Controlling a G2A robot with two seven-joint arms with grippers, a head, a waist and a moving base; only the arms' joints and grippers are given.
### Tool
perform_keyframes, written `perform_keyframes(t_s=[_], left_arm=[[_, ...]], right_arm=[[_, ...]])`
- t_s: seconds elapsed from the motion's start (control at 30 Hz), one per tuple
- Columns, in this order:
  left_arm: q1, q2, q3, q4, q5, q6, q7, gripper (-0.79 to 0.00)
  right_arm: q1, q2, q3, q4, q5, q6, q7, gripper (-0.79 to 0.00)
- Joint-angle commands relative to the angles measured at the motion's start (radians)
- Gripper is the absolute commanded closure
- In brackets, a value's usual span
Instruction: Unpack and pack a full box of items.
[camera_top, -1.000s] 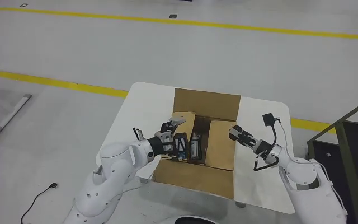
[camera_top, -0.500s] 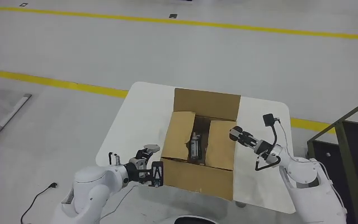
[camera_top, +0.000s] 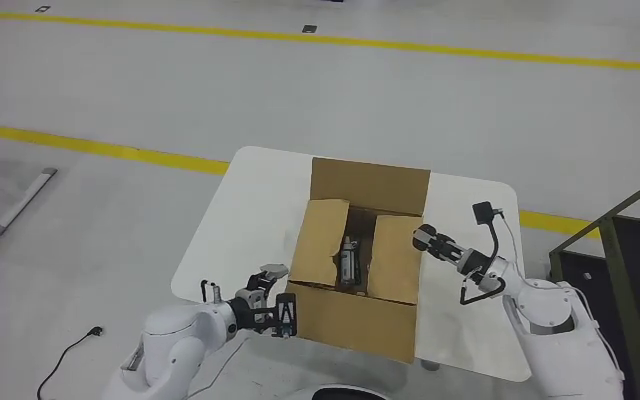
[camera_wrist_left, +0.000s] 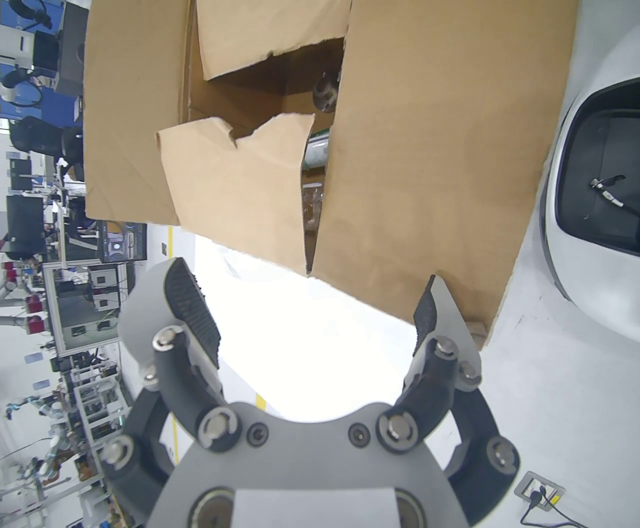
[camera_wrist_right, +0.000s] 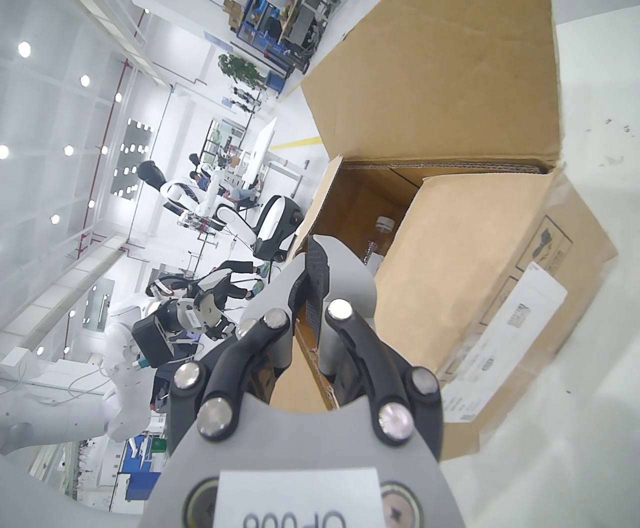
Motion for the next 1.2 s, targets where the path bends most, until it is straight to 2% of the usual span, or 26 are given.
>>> perform_keyframes(t_s=[0.0,0.1,0.23,0.37,0.47,0.77,1.0,1.17], left_arm=[[0.009,0.006,-0.029,-0.015,0.0,-0.017,0.003,-0.785],[0.02,0.017,-0.062,-0.03,0.022,-0.044,0.012,-0.785],[0.039,0.024,-0.089,-0.022,0.021,-0.029,0.027,-0.785],[0.047,0.028,-0.044,0.003,0.051,-0.01,0.036,-0.785],[0.029,0.019,-0.004,0.047,0.018,0.079,0.027,-0.785],[-0.141,-0.02,0.175,0.156,-0.056,0.245,-0.033,-0.785],[-0.251,-0.049,0.235,0.223,-0.13,0.364,-0.101,-0.785],[-0.324,-0.076,0.284,0.291,-0.187,0.484,-0.182,-0.785]], right_arm=[[-0.001,0.001,0.0,-0.002,0.001,0.001,-0.002,0.0],[-0.004,0.002,-0.001,-0.009,0.001,0.004,-0.008,0.0],[-0.01,0.003,-0.004,-0.016,0.003,0.006,-0.014,0.0],[-0.014,0.004,-0.004,-0.018,0.004,0.008,-0.017,0.0],[-0.015,0.005,-0.003,-0.019,0.005,0.011,-0.021,0.0],[-0.016,0.009,-0.01,-0.018,-0.003,0.018,-0.021,0.0],[-0.01,0.011,-0.015,-0.012,-0.005,0.023,-0.017,0.0],[0.003,0.012,-0.012,-0.005,0.013,0.039,-0.02,0.0]])
